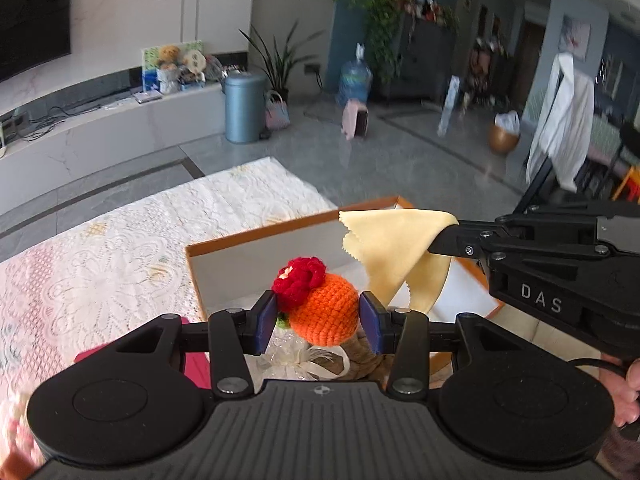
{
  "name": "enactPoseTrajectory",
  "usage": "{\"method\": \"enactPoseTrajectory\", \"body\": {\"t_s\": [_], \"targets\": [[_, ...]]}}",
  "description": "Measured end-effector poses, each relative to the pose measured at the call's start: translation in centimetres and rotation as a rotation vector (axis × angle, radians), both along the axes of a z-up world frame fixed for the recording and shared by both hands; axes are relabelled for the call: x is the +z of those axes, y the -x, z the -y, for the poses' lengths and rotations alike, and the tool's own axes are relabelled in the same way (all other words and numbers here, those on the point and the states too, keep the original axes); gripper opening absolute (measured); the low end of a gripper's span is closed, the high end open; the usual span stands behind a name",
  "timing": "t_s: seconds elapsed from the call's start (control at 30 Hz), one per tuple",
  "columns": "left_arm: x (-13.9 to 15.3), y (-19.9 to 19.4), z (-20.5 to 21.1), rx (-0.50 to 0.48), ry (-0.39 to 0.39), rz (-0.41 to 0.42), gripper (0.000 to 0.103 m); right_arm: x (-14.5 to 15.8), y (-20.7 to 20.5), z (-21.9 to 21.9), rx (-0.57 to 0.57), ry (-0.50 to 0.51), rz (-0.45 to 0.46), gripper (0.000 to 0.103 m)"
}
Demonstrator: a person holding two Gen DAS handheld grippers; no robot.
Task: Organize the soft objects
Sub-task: 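Carry the knitted fruit and yellow cloth over the orange box, then open both tools to drop the fruit and cloth into the orange box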
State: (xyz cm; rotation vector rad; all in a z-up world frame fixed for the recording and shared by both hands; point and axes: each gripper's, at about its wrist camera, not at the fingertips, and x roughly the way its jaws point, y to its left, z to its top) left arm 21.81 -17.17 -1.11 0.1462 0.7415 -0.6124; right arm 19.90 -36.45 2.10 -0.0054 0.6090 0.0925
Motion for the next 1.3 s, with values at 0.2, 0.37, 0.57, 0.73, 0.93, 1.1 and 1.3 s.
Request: {"method": "enactPoseTrajectory", "body": {"t_s": [0.2,0.37,0.57,0.73,0.93,1.1,1.3], "targets": [[-2.0,-1.6,2.5,-0.06,-0.117,0.016,0.051,-2.8,-3.2,0.8,-0.008,0.03,-0.079,0.0],[-3.6,-2.5,3.6,-0.088,-0.176,0.009,0.051,-5.2,-5.2,1.1,-0.013,0.034,-0.148,0.0],[-5.3,-3.3,4.4,-0.118,-0.255,0.032,0.051,-7.6,-7.0,1.4,-0.013,0.031,-0.219,0.0],[-6.2,-3.7,4.8,-0.125,-0.297,0.044,0.051,-8.7,-7.7,1.0,0.002,0.039,-0.247,0.0],[-6.8,-3.8,5.1,-0.127,-0.326,0.053,0.052,-9.7,-8.5,0.6,0.016,0.063,-0.266,0.003],[-6.9,-3.8,5.0,-0.13,-0.328,0.059,0.057,-9.6,-8.2,0.7,0.023,0.077,-0.272,0.007],[-6.6,-3.4,4.6,-0.132,-0.329,0.079,0.067,-9.6,-8.0,1.0,0.01,0.103,-0.28,0.036]]}}
